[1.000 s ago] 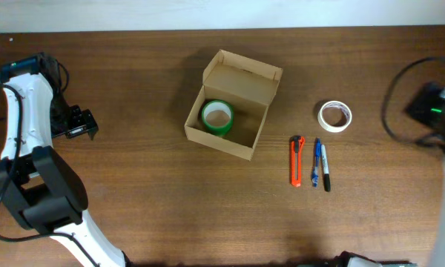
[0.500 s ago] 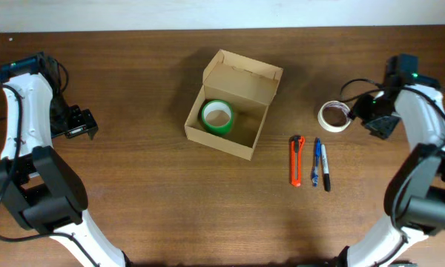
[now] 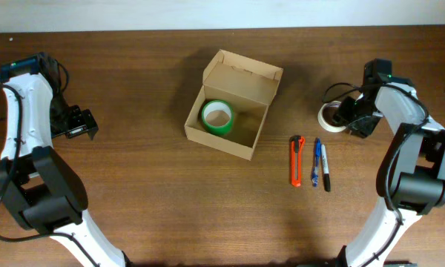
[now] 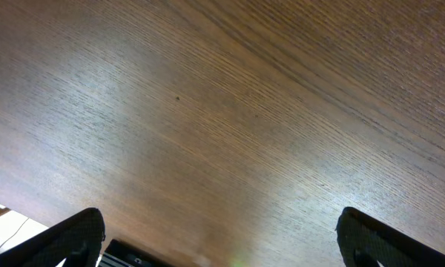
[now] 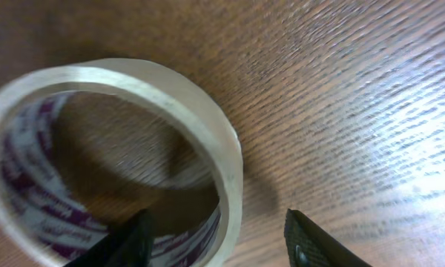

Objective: Pack container
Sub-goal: 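Grasp the white tape roll with the right gripper and place it in the box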

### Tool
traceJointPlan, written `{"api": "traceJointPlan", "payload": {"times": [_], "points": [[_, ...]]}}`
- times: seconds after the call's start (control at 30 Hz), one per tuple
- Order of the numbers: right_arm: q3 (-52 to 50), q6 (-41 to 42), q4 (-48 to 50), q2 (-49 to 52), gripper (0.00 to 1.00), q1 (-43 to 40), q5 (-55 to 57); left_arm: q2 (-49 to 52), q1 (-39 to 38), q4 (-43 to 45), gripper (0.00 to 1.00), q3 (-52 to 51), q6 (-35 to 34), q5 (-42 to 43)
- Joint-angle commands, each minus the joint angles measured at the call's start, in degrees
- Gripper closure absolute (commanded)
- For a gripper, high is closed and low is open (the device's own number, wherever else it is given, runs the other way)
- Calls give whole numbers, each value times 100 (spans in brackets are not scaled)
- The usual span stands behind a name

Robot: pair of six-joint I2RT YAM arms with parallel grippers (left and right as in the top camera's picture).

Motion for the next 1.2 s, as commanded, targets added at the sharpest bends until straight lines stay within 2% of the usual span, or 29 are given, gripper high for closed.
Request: {"api": "traceJointPlan", "payload": {"times": [0.0, 0.17, 0.33, 0.47, 0.63, 0.7, 0.8, 0.9, 1.0, 1.17], "points": [[83, 168, 24, 227, 47, -2, 173, 15, 24, 2, 0, -24, 85, 42], [96, 162, 13, 245, 96, 4, 146, 15, 24, 0, 0, -24, 87, 42], [472, -378, -260, 155, 96, 24, -413, 15, 24, 2, 0, -24, 87, 44], [1600, -1069, -931, -289, 96, 249, -498, 15, 24, 0, 0, -24, 87, 42], [4057, -1786, -2120, -671, 96, 894, -492, 15, 24, 2, 0, -24, 85, 42], [5090, -1816, -2494, -669, 96, 1316, -393, 15, 24, 2, 0, -24, 87, 42], [6052, -1963, -2769, -669, 96, 2096, -39, 15, 24, 2, 0, -24, 87, 42], [6260, -2470, -2809, -669, 96, 3062, 404, 15, 24, 2, 0, -24, 87, 42], [6030, -3073, -2889, -413, 96, 4144, 986, 15, 24, 0, 0, -24, 87, 42], [5388, -3204, -2817, 133, 96, 4509, 1102, 15, 24, 2, 0, -24, 87, 42]]}}
